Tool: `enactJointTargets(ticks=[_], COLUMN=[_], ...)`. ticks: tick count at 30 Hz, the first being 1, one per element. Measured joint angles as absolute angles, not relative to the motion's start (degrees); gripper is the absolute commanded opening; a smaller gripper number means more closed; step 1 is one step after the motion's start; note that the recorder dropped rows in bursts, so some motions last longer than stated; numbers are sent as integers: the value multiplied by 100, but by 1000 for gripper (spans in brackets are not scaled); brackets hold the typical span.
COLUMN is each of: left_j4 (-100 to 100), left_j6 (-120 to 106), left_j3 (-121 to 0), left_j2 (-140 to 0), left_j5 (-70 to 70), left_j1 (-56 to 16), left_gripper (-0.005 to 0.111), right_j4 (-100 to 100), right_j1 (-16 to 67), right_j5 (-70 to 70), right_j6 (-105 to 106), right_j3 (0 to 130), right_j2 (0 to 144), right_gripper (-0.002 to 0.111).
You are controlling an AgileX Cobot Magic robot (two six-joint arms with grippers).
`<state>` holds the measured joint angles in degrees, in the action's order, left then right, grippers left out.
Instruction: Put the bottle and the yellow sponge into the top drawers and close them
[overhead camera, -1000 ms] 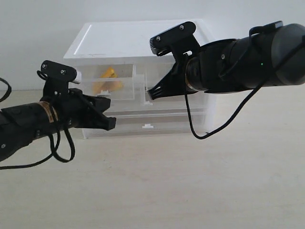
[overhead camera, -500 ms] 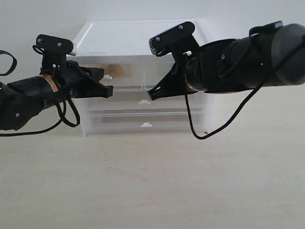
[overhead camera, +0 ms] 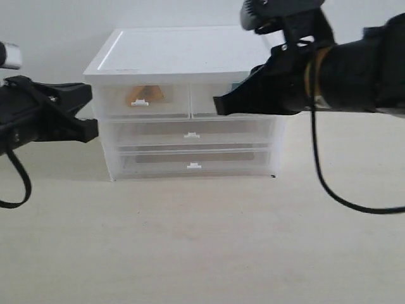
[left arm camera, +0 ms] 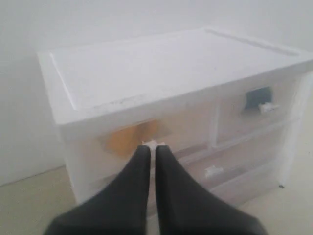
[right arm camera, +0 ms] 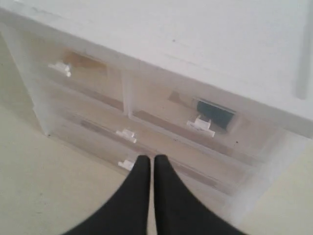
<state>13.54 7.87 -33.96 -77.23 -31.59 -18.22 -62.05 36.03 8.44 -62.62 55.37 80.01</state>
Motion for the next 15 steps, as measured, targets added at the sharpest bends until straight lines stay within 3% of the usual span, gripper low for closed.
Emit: enactJointTargets(ticks=[15], left_j4=[1196], left_j6=[1424], left_j3=[-2202], left_j2=[-3519], left_j5=[-1536], left_j1=[-1822], left_gripper=[4], right_j4=[-6112], right_j1=[3603], right_j5=[390], right_j6=[-6838], right_j3=[3566], right_j2=[4524], right_gripper=[0])
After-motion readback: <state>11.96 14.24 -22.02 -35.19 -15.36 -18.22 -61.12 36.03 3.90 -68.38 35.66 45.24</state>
